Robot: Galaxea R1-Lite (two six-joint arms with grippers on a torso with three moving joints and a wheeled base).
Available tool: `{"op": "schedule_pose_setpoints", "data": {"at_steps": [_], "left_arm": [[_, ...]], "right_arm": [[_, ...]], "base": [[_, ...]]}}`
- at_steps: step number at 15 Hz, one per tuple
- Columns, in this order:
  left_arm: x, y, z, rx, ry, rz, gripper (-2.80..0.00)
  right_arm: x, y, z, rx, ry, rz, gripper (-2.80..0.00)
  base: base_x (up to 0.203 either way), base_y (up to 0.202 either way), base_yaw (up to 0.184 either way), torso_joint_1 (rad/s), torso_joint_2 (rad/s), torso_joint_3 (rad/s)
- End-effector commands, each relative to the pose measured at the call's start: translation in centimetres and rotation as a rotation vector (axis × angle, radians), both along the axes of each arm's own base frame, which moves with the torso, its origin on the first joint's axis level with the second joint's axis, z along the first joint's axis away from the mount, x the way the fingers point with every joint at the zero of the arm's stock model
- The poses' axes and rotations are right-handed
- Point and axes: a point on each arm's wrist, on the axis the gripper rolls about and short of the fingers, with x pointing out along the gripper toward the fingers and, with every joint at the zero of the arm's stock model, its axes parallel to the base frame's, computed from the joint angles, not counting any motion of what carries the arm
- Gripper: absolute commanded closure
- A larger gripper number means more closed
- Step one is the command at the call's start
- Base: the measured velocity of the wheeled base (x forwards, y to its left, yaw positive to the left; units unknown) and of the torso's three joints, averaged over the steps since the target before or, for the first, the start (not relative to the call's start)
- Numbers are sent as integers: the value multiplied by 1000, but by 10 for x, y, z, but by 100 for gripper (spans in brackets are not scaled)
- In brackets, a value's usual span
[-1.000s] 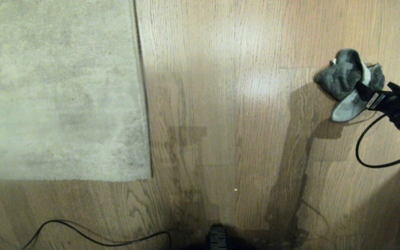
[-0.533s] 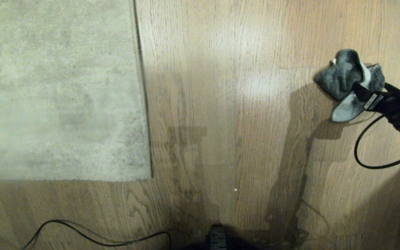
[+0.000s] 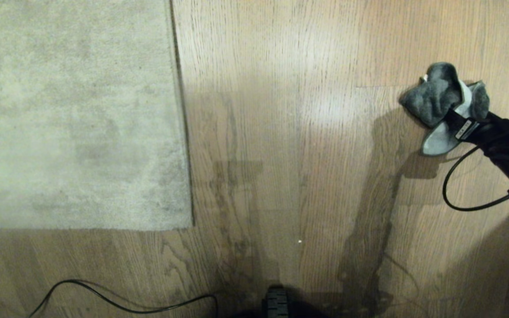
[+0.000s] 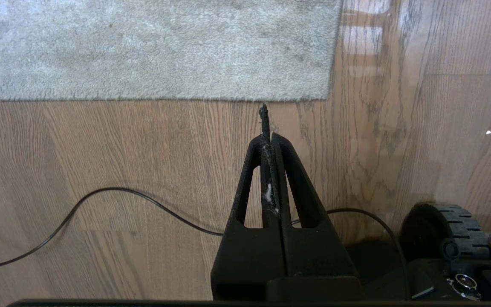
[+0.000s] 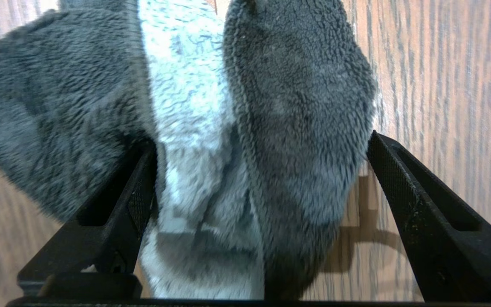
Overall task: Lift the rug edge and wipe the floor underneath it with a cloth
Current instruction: Pick up the rag
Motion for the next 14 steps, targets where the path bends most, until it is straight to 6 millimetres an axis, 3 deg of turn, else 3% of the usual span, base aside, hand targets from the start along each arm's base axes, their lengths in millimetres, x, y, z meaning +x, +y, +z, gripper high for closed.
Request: {"op": "schedule_pose_setpoints", "data": {"at_steps": [1,14], "left_arm": [[0,0,0,0,1,1,0],[0,0,0,0,1,1,0]], "right_arm": [[6,-2,-5,-1,-10,2,-280],[5,-2,-4,-14,-50,24,-280]], "base": [[0,0,0,0,0,0],[0,0,0,0,0,0]]}}
